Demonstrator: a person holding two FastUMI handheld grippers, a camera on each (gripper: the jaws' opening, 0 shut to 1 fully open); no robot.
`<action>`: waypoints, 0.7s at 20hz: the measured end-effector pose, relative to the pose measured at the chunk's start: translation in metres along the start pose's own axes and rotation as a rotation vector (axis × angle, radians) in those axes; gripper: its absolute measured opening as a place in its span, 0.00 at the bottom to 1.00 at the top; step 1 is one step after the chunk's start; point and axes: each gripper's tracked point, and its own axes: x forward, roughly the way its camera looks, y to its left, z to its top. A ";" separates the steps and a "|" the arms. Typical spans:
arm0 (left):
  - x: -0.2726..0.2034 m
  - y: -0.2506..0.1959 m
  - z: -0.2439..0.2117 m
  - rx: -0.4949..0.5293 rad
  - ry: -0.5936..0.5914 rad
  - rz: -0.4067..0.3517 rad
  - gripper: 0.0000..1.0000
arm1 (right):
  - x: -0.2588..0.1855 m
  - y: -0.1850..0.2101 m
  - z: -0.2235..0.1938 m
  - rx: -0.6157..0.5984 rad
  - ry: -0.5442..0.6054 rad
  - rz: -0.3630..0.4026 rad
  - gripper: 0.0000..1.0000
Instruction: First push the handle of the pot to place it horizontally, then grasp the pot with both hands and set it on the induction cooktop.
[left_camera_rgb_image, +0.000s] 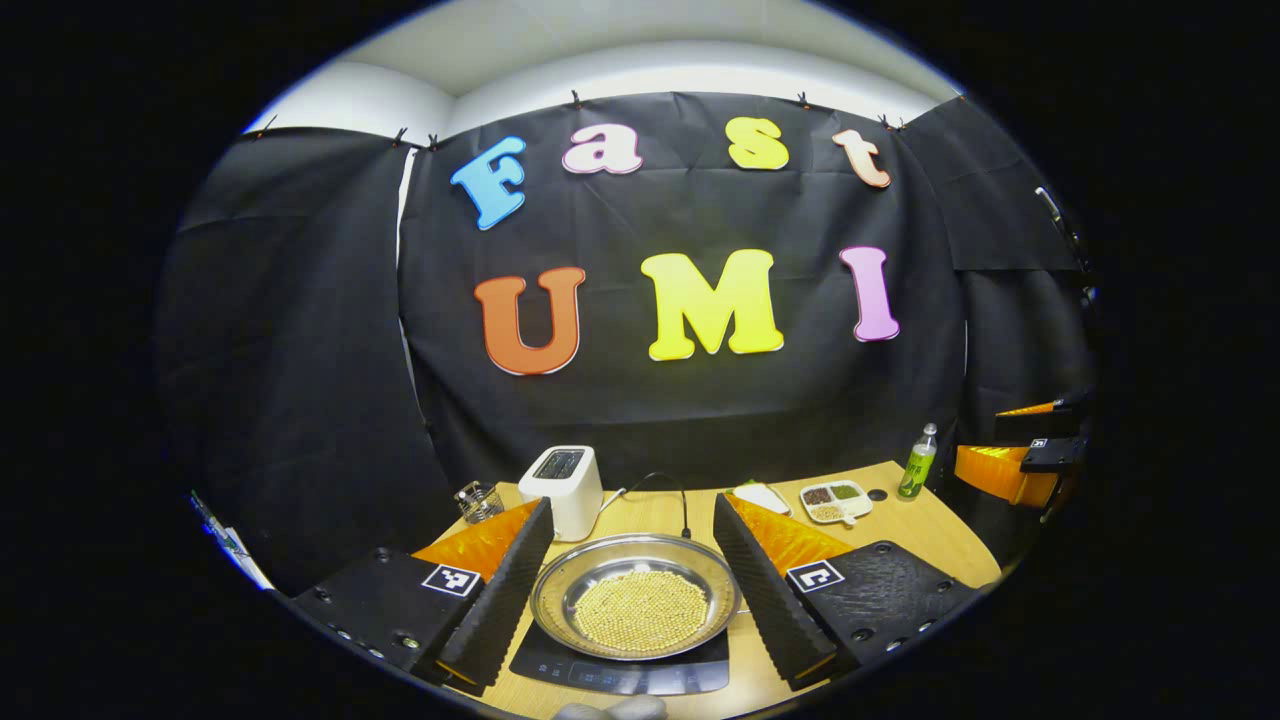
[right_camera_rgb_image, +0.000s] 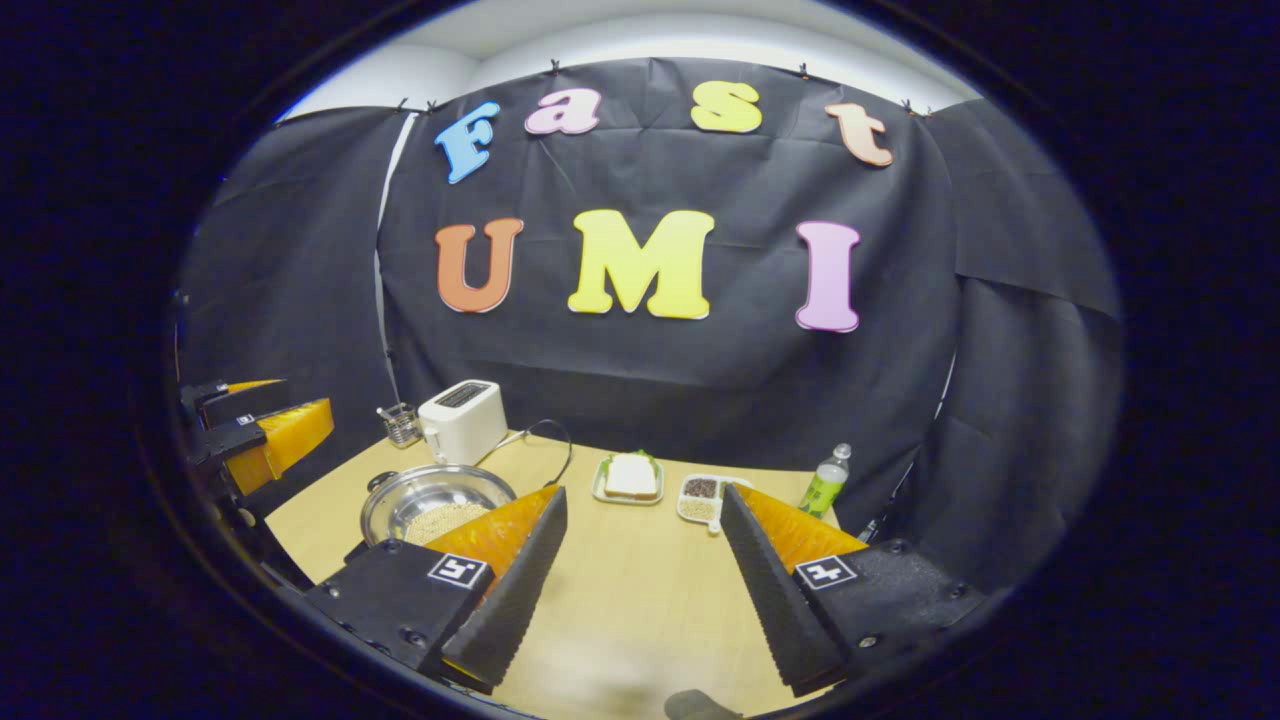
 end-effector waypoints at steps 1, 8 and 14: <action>-0.005 -0.008 0.007 0.001 -0.009 -0.006 0.95 | -0.007 -0.009 0.004 0.010 -0.010 -0.004 0.97; -0.035 -0.064 0.038 -0.015 -0.054 -0.057 0.95 | -0.058 -0.078 0.028 0.065 -0.101 -0.052 0.97; -0.051 -0.106 0.066 -0.009 -0.103 -0.094 0.95 | -0.088 -0.125 0.040 0.105 -0.175 -0.106 0.97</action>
